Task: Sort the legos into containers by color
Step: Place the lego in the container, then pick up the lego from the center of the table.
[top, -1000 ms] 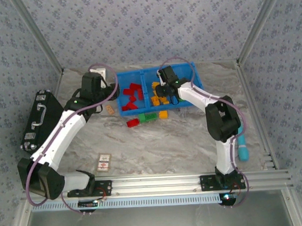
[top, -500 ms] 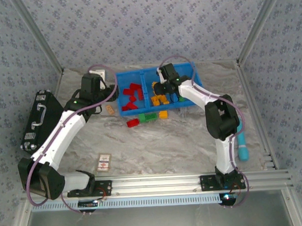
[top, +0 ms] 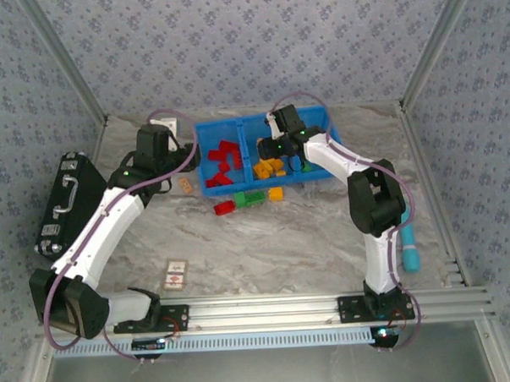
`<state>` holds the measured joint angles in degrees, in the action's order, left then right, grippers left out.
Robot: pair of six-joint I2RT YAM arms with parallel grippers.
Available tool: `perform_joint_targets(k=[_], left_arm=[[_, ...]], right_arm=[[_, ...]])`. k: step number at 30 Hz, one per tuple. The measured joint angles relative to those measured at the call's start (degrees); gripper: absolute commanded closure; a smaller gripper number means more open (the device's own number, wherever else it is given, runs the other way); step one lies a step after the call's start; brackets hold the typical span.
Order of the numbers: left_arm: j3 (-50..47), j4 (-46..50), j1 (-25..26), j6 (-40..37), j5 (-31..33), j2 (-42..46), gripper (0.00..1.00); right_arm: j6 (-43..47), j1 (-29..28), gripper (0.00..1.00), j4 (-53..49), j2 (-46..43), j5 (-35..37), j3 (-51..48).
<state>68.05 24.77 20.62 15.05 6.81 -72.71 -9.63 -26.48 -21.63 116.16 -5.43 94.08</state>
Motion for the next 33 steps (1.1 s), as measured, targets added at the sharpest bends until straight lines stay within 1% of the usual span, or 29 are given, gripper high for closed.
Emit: perform_joint_targets(k=[5,9,11,15,19,24,33], left_arm=[[0.0,0.6,0.0,0.0,0.0,1.1,0.29],[-0.1,0.7,0.0,0.0,0.0,2.0,0.29],[-0.5,0.7,0.0,0.0,0.0,2.2,0.29],[-1.4,0.6,0.0,0.3,-0.2,2.2,0.29],[-1.8,0.3,0.0,0.7,-1.0,2.2,0.29],[-1.9,-0.4,0.0,0.7,-1.7,2.1,0.29],[-1.9,-0.5,0.0,0.6,-1.9,2.1,0.29]], right_arm=[[0.0,-0.1,0.45,0.0,-0.8,0.0,-1.0],[0.2,-1.3,0.41,-1.0,-6.2,1.2,-6.4],[0.2,-2.5,0.40,-1.8,-9.6,2.3,-9.6],[-0.4,-6.8,0.33,-3.7,-16.9,4.2,-16.7],[-2.4,-10.9,0.30,-4.7,-20.5,5.4,-22.5],[-5.7,-11.5,0.29,-4.9,-20.5,7.0,-29.0],[-7.5,-11.1,0.27,-3.9,-14.7,8.7,-27.6]])
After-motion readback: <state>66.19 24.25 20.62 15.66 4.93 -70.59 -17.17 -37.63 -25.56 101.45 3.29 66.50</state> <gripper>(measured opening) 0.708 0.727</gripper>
